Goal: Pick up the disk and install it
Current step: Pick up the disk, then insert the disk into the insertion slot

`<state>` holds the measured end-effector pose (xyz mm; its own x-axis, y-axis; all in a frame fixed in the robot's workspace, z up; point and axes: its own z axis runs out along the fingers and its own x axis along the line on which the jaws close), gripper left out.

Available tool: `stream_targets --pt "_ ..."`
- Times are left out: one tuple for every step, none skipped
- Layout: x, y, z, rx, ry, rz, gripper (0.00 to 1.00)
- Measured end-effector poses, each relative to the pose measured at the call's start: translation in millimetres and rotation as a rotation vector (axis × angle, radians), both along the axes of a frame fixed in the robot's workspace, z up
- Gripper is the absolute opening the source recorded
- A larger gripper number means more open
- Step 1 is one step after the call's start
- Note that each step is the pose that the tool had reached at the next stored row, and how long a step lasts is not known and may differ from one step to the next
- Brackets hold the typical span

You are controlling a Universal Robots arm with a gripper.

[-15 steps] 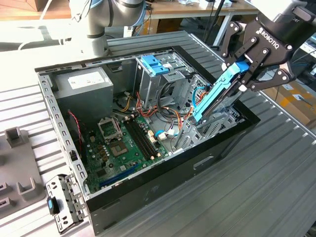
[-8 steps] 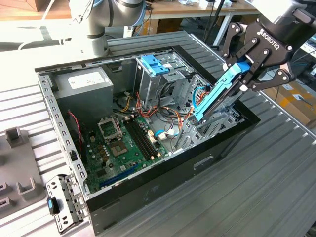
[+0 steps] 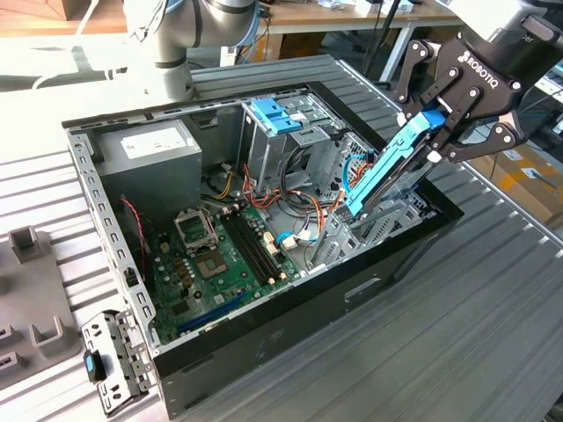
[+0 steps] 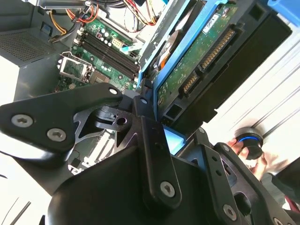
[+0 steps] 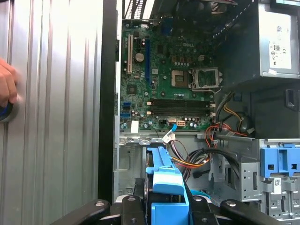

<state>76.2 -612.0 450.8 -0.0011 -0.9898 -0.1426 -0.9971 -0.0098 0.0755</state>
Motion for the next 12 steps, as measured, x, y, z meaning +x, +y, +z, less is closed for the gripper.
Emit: stream_targets --pt "0.0 0.0 0.0 0.0 0.0 0.0 0.37" --pt "0.0 0.0 0.0 0.0 0.0 0.0 0.37" --pt "0.0 0.0 0.0 0.0 0.0 0.0 0.37" --pt "0.0 0.0 0.0 0.0001 0.0 0.0 0.37" --pt "0.0 0.0 0.0 0.0001 0.0 0.0 0.37" --pt "0.0 0.0 -0.2 -0.0001 0.0 0.0 0.37" --pt "0.1 0.0 -0.8 -0.0008 -0.0001 0.0 0.37" --pt "0.1 0.1 -1.5 -0.0041 0.0 0.0 0.37" --pt "0.1 0.3 -2.2 -0.0082 0.0 0.0 0.37" --pt "0.1 0.8 -2.8 -0.015 0.0 0.0 0.37" --pt "-0.1 9.2 -4.7 -0.0318 -0.0003 0.016 0.37" --pt "-0.1 10.2 -7.5 -0.0419 -0.0005 0.04 0.37"
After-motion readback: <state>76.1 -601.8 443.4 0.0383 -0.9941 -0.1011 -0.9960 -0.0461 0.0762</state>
